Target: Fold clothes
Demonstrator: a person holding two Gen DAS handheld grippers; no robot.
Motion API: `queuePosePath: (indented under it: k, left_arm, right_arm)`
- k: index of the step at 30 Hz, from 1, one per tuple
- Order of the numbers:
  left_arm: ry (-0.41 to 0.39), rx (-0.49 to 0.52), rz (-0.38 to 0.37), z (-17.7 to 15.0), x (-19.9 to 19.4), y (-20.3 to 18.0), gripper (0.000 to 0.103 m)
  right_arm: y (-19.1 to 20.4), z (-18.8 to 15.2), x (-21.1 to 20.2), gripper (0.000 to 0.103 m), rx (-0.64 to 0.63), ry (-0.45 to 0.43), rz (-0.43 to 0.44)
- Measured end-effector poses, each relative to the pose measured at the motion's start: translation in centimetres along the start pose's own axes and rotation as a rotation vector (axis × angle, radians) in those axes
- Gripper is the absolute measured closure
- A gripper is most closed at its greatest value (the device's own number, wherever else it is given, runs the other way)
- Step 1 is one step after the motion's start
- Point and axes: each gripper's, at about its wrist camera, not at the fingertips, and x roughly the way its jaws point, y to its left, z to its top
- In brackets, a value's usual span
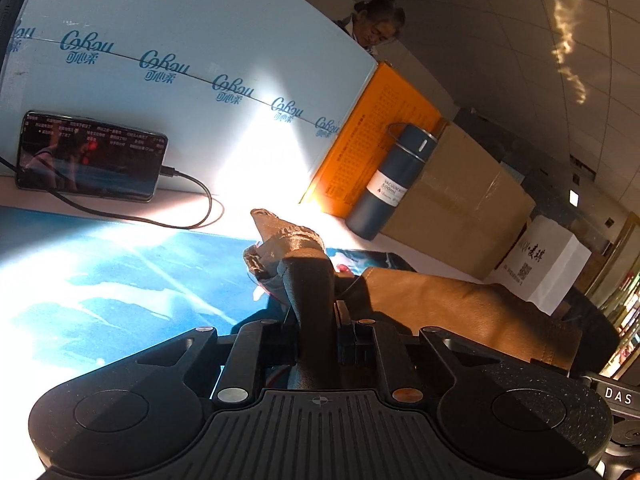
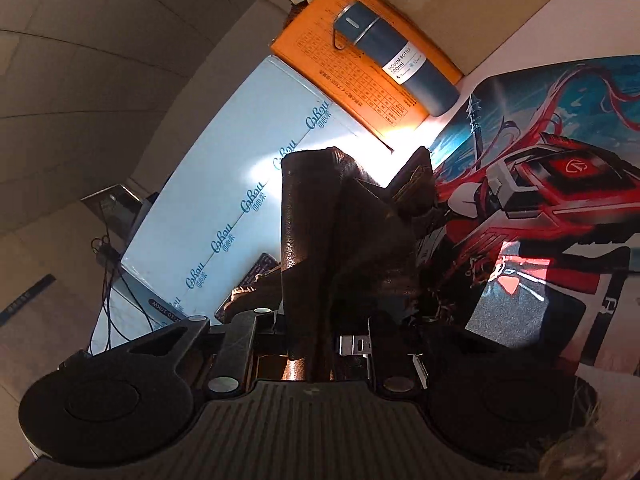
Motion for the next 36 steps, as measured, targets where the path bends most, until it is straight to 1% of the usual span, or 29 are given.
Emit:
queuePosePath:
  k: [6, 9, 13, 16, 19, 22, 25, 27, 29, 32, 34, 35, 36]
  left_arm:
    - [-0.022, 0.033, -0.111, 0.6, 4.6, -4.9, 0.090]
    - [-0.045, 0.029, -0.179, 1.0, 7.4, -7.5, 0.090]
    - [-0.071, 0.008, -0.253, 1.5, 11.4, -10.8, 0.090]
    - [-0.061, -0.012, -0.313, 1.4, 15.1, -13.0, 0.090]
    - [-0.014, -0.046, -0.340, 1.0, 18.9, -14.6, 0.090]
    - [0.058, -0.116, -0.341, 0.3, 22.5, -15.4, 0.090]
    - [0.121, -0.146, -0.325, -0.9, 25.9, -15.8, 0.091]
    - [0.146, -0.167, -0.310, -1.4, 27.6, -15.7, 0.091]
    - [0.166, -0.192, -0.295, -1.9, 29.1, -15.6, 0.091]
    - [0.186, -0.165, -0.245, -2.2, 30.0, -15.7, 0.089]
    - [0.198, -0.141, -0.208, -2.3, 30.4, -15.9, 0.083]
    - [0.204, -0.129, -0.190, -2.3, 30.6, -15.9, 0.081]
    - [0.210, -0.117, -0.172, -2.4, 30.8, -16.0, 0.075]
  right_arm:
    - [-2.3, 4.0, -3.4, 0.088, -0.070, -0.128, 0.001]
    - [-3.5, 6.7, -4.8, 0.088, -0.112, -0.205, -0.019]
    - [-5.6, 10.3, -6.0, 0.088, -0.158, -0.286, -0.053]
    - [-7.3, 13.0, -6.7, 0.088, -0.187, -0.344, -0.088]
    - [-9.4, 15.4, -6.9, 0.088, -0.186, -0.395, -0.158]
    - [-12.0, 17.3, -6.6, 0.088, -0.135, -0.422, -0.208]
    - [-14.6, 18.7, -5.5, 0.088, -0.113, -0.429, -0.311]
    - [-16.5, 19.4, -5.1, 0.088, -0.081, -0.432, -0.348]
    - [-18.3, 19.8, -4.8, 0.088, -0.019, -0.452, -0.380]
    - [-20.5, 20.1, -4.9, 0.087, 0.065, -0.457, -0.463]
    - [-21.2, 20.1, -5.0, 0.087, 0.097, -0.450, -0.483]
    - [-21.2, 20.0, -4.9, 0.086, 0.097, -0.444, -0.498]
    - [-21.1, 19.8, -4.9, 0.080, 0.088, -0.437, -0.521]
